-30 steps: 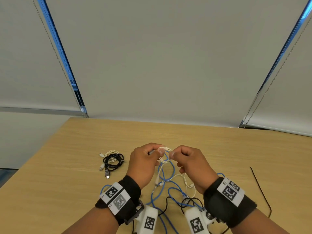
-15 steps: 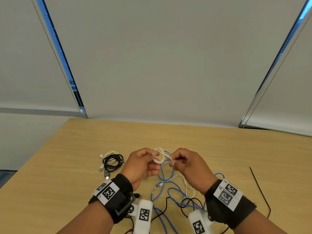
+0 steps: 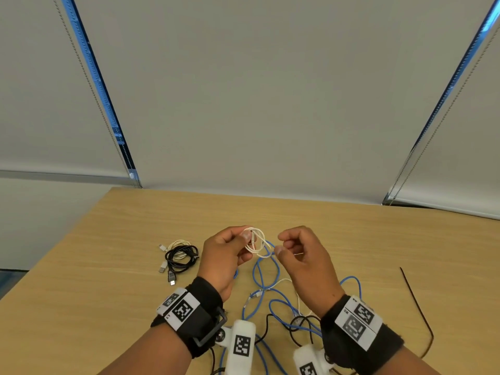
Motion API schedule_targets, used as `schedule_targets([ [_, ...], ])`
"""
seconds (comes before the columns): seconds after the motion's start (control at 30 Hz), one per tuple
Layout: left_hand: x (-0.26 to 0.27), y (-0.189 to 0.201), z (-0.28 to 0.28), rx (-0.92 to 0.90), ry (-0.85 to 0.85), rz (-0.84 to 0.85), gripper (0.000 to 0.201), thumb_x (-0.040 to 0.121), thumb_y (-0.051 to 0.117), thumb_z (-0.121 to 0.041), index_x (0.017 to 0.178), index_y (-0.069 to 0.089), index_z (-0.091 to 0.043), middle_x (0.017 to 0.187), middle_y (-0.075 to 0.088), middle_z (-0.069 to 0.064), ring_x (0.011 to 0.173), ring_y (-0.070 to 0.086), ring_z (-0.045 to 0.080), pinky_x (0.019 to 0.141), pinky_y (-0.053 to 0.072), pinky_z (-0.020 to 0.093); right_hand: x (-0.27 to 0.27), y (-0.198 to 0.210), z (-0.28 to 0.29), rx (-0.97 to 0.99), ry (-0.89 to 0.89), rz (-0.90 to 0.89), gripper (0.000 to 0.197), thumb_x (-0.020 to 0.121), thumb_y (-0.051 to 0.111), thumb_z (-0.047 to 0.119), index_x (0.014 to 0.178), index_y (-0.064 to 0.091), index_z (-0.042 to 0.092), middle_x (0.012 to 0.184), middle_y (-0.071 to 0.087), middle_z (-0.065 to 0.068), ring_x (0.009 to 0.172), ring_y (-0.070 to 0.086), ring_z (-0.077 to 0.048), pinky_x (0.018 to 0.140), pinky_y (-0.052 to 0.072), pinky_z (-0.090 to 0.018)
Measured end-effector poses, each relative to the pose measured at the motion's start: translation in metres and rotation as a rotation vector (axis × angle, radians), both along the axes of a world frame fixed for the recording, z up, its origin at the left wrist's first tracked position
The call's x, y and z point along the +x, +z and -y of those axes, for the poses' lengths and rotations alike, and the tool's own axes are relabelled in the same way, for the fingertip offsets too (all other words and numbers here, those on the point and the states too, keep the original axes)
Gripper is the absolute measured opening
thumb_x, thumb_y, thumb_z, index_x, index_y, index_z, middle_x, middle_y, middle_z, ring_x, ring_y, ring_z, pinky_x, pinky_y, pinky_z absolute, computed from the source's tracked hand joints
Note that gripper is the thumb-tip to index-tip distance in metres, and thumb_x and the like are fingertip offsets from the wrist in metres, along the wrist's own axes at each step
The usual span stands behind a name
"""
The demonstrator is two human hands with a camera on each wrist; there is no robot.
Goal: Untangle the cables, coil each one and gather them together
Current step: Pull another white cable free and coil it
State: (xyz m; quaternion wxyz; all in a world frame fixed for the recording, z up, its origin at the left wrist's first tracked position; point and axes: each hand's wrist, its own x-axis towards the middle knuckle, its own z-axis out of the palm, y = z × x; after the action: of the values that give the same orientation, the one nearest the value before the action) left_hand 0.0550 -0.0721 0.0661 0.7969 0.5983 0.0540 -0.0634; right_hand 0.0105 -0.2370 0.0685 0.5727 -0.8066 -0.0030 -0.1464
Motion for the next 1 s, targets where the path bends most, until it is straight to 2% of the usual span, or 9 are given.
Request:
schedule_targets([
  [0.1, -0.002, -0.002, 0.001, 0.034, -0.010, 0.035, 0.017, 0.098, 0.062, -0.011, 0.094, 0.079, -0.014, 0.083, 0.076, 0.002, 0.076, 0.068, 0.011, 0.071, 0.055, 0.028, -0.003, 0.006, -0.008, -0.124, 0.125, 0.034, 0.009, 0.091, 0.067, 0.026, 0.096, 0.068, 0.035, 0.085, 0.068, 0.011, 0.079, 0.063, -0.005, 0.071, 0.053, -0.019],
  [0.23, -0.007, -0.003, 0.003, -0.070, -0.078, 0.058, 0.017, 0.099, 0.058, -0.010, 0.093, 0.073, -0.006, 0.077, 0.069, 0.008, 0.076, 0.068, 0.017, 0.072, 0.056, 0.029, 0.000, 0.003, -0.008, -0.269, 0.086, -0.035, 0.018, 0.091, 0.071, 0.038, 0.105, 0.068, 0.028, 0.095, 0.069, 0.014, 0.087, 0.063, 0.002, 0.078, 0.055, -0.021],
  [0.37, -0.011, -0.002, 0.007, 0.004, -0.087, 0.100, 0.020, 0.098, 0.060, -0.008, 0.083, 0.073, -0.012, 0.075, 0.069, 0.007, 0.072, 0.070, 0.015, 0.066, 0.055, 0.024, -0.001, -0.001, -0.006, -0.304, 0.088, -0.019, 0.021, 0.082, 0.075, 0.049, 0.095, 0.064, 0.037, 0.092, 0.063, 0.015, 0.079, 0.062, -0.002, 0.069, 0.052, -0.019],
  [0.5, -0.012, -0.003, 0.010, 0.153, -0.068, 0.129, 0.016, 0.097, 0.066, -0.015, 0.082, 0.073, -0.014, 0.086, 0.077, 0.006, 0.073, 0.070, 0.010, 0.067, 0.055, 0.022, 0.001, -0.002, -0.008, -0.476, 0.055, 0.071, 0.011, 0.088, 0.067, 0.043, 0.090, 0.058, 0.036, 0.084, 0.056, 0.014, 0.073, 0.055, -0.004, 0.067, 0.051, -0.028],
  [0.63, -0.009, -0.004, 0.009, 0.245, -0.062, 0.164, 0.014, 0.097, 0.066, -0.016, 0.087, 0.073, -0.010, 0.083, 0.077, -0.002, 0.069, 0.068, 0.004, 0.063, 0.053, 0.019, 0.001, -0.002, -0.011, -0.545, 0.057, 0.127, 0.008, 0.089, 0.055, 0.045, 0.092, 0.054, 0.038, 0.083, 0.055, 0.016, 0.070, 0.053, 0.000, 0.061, 0.047, -0.022],
  [0.73, -0.009, -0.005, 0.006, 0.283, -0.087, 0.157, 0.016, 0.098, 0.064, -0.017, 0.088, 0.072, -0.008, 0.079, 0.076, -0.002, 0.067, 0.067, 0.003, 0.062, 0.051, 0.018, 0.000, -0.001, -0.014, -0.559, 0.094, 0.093, 0.006, 0.089, 0.060, 0.038, 0.089, 0.054, 0.037, 0.084, 0.056, 0.017, 0.072, 0.054, 0.001, 0.063, 0.048, -0.022],
  [0.8, -0.009, -0.007, 0.004, 0.314, -0.132, 0.146, 0.018, 0.099, 0.062, -0.017, 0.086, 0.072, -0.009, 0.077, 0.075, -0.004, 0.067, 0.065, 0.002, 0.062, 0.051, 0.017, 0.000, 0.001, -0.013, -0.502, 0.107, 0.072, 0.009, 0.089, 0.063, 0.030, 0.084, 0.057, 0.034, 0.080, 0.059, 0.013, 0.071, 0.055, -0.002, 0.064, 0.046, -0.021],
  [0.87, -0.010, -0.009, 0.003, 0.305, -0.189, 0.109, 0.020, 0.100, 0.059, -0.014, 0.084, 0.070, -0.011, 0.077, 0.073, 0.001, 0.069, 0.065, 0.007, 0.063, 0.051, 0.020, 0.001, 0.006, -0.012, -0.250, 0.130, -0.020, 0.011, 0.090, 0.067, 0.025, 0.081, 0.061, 0.028, 0.078, 0.065, 0.006, 0.066, 0.060, -0.004, 0.061, 0.047, -0.020],
  [1.0, -0.015, -0.011, 0.001, 0.242, -0.290, 0.049, 0.023, 0.104, 0.053, -0.017, 0.085, 0.067, -0.015, 0.076, 0.070, 0.004, 0.072, 0.063, 0.014, 0.068, 0.051, 0.028, 0.006, 0.020, -0.008, 0.255, 0.122, -0.220, 0.006, 0.092, 0.065, 0.011, 0.088, 0.061, 0.012, 0.087, 0.072, -0.013, 0.062, 0.067, -0.018, 0.056, 0.052, -0.033],
])
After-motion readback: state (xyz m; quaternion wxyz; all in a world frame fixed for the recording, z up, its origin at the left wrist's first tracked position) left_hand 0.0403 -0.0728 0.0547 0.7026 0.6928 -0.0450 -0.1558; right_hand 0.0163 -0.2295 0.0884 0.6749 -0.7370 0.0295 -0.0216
